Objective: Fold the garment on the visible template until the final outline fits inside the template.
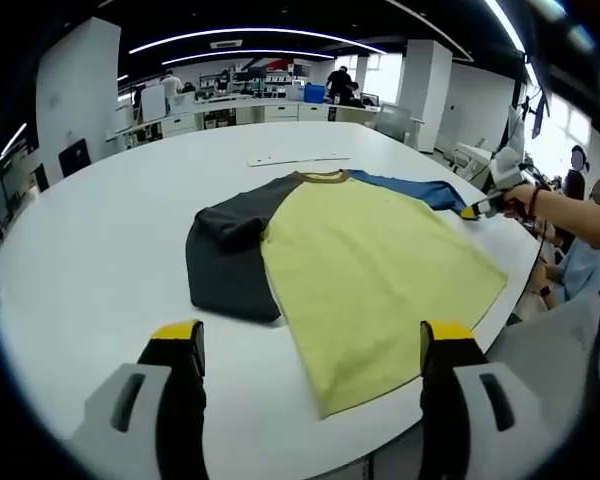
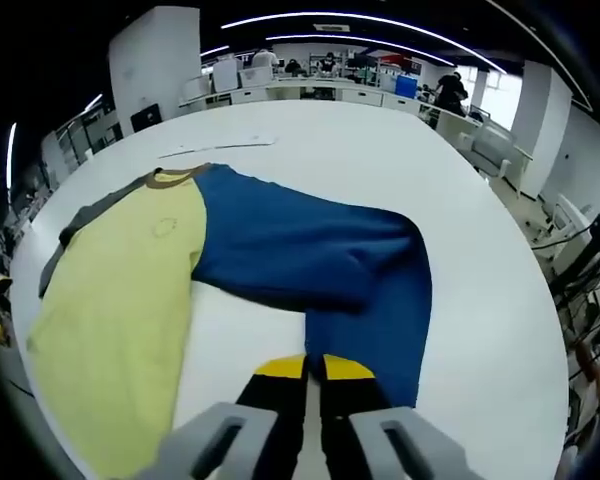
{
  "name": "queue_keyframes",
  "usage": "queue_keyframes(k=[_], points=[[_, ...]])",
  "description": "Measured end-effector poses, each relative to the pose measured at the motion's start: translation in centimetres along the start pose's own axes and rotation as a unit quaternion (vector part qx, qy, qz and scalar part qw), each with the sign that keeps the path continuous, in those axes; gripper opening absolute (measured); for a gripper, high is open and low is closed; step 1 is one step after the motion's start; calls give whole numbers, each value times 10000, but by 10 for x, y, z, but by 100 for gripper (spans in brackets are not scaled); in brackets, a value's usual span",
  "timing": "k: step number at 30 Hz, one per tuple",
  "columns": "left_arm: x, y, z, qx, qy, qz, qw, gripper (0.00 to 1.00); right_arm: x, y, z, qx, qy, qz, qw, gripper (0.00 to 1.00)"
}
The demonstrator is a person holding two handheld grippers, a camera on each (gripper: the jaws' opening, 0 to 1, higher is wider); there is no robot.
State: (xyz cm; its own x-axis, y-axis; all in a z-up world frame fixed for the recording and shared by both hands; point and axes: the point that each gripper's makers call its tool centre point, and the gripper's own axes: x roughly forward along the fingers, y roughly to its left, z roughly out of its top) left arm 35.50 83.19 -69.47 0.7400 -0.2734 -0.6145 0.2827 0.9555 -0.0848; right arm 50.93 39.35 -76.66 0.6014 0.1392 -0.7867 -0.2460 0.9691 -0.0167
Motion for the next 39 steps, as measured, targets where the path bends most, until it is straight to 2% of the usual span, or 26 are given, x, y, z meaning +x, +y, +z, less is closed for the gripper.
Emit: queue_keyframes(k=[7,14,21,32,39], points=[[1,-1,-2,17,34,-18,10000,85,-11,-15,-7,-177,85,-67,9998,0],[3,-3,-1,39,38,-28,10000,85,-18,-38,-13,-261,186,-267,9991,0],[6,-11,2,118,-3,-162,9998,85,-24,-59,-15,-385,272,-435,9979,0],[6,-11,5,205,-15,-175,9996,86,-25,-90,-19,-447,381,-634,9963,0],[7,-12,6,247,-5,-185,9995,85,-26,-109,-16,-666,373,-711,9945,0]])
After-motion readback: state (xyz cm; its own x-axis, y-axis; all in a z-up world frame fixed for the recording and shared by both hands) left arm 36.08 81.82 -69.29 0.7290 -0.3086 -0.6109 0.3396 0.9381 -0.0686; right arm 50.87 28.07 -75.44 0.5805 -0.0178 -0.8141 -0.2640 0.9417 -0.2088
